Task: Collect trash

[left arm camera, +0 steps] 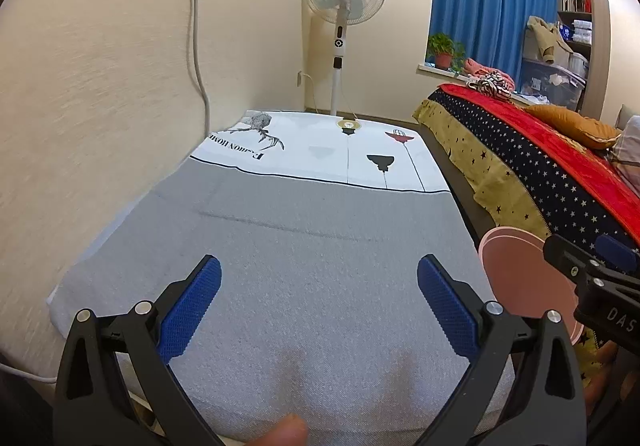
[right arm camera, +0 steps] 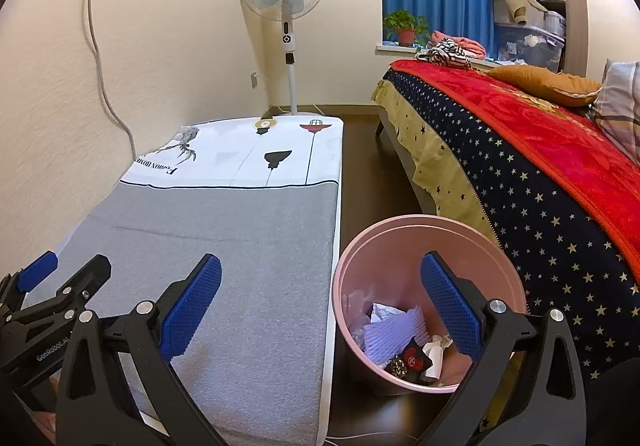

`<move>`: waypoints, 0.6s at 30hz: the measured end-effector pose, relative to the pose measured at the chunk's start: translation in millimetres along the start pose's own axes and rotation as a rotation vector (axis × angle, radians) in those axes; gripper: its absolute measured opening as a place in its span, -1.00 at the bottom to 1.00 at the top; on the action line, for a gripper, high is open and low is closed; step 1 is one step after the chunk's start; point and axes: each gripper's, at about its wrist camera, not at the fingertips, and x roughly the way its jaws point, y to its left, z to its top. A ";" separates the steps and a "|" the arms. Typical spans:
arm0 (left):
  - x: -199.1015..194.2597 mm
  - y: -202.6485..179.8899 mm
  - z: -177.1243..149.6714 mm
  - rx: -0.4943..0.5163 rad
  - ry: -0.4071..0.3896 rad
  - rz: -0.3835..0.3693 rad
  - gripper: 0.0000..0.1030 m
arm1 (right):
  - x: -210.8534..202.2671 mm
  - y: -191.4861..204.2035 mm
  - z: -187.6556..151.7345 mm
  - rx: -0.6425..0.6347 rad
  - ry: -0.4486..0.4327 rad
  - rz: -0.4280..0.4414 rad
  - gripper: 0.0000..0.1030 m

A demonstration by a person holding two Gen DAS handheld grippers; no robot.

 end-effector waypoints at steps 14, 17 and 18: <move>-4.7 3.9 0.8 0.002 -0.012 0.008 0.85 | -1.5 -1.4 0.0 -0.001 -0.002 -0.003 0.90; -4.7 3.1 0.4 0.007 -0.009 0.008 0.85 | -1.8 -1.6 -0.1 -0.003 -0.003 -0.003 0.90; -5.0 2.6 0.2 0.009 -0.009 0.008 0.85 | -1.7 -1.6 0.0 -0.003 -0.003 -0.003 0.90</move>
